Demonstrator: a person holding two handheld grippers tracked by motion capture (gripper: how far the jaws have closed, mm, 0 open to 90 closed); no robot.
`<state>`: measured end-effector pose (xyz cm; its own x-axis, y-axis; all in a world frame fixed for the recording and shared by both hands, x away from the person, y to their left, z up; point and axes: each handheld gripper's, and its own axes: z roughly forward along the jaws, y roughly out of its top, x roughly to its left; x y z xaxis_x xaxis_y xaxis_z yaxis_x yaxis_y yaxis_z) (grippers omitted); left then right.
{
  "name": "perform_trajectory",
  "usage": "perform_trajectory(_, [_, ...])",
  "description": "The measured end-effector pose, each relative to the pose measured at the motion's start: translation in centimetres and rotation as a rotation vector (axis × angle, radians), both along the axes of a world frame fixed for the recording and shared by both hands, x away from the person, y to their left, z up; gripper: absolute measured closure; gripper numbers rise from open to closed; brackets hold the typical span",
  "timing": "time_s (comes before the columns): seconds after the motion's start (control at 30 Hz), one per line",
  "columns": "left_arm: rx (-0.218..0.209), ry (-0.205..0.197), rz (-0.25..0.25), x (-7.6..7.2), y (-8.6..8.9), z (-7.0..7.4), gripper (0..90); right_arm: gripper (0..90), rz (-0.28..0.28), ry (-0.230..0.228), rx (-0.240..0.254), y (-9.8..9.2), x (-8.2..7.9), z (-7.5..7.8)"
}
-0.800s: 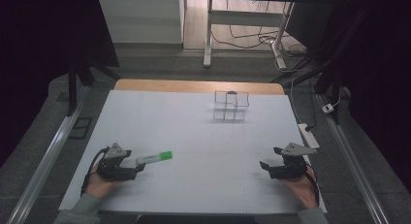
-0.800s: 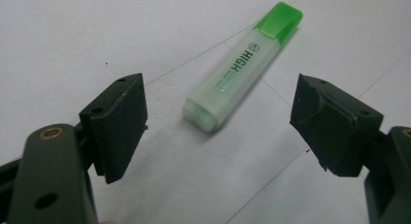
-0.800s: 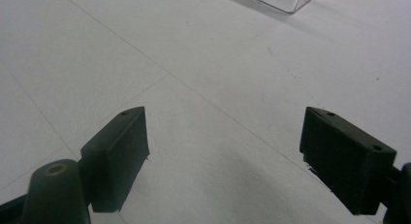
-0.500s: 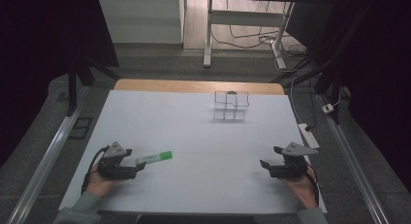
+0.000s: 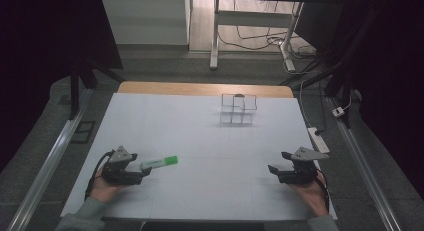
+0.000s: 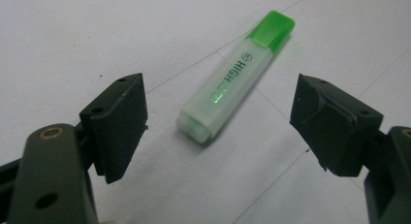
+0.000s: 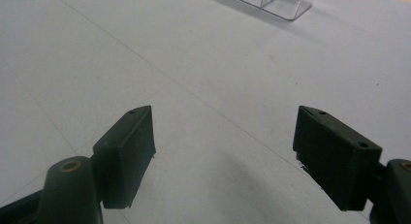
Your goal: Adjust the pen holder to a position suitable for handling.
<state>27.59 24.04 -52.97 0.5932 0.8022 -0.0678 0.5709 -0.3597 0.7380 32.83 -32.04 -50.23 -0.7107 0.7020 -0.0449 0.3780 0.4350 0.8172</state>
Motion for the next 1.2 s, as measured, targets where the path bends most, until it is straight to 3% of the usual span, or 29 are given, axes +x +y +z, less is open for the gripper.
perform_trajectory(0.33, [0.01,-0.002,-0.003,0.0,-0.1,0.0,21.4,23.1,-0.002,-0.003,-0.014,0.3,0.1,0.1])
perform_trajectory(0.9, [0.027,0.003,-0.017,0.0,-0.6,-0.2,21.4,26.4,-0.04,-0.007,0.027,0.4,1.1,1.6])
perform_trajectory(1.2, [0.029,0.006,-0.016,0.0,-0.7,-0.3,21.3,27.8,-0.027,0.011,0.021,2.0,2.4,1.5])
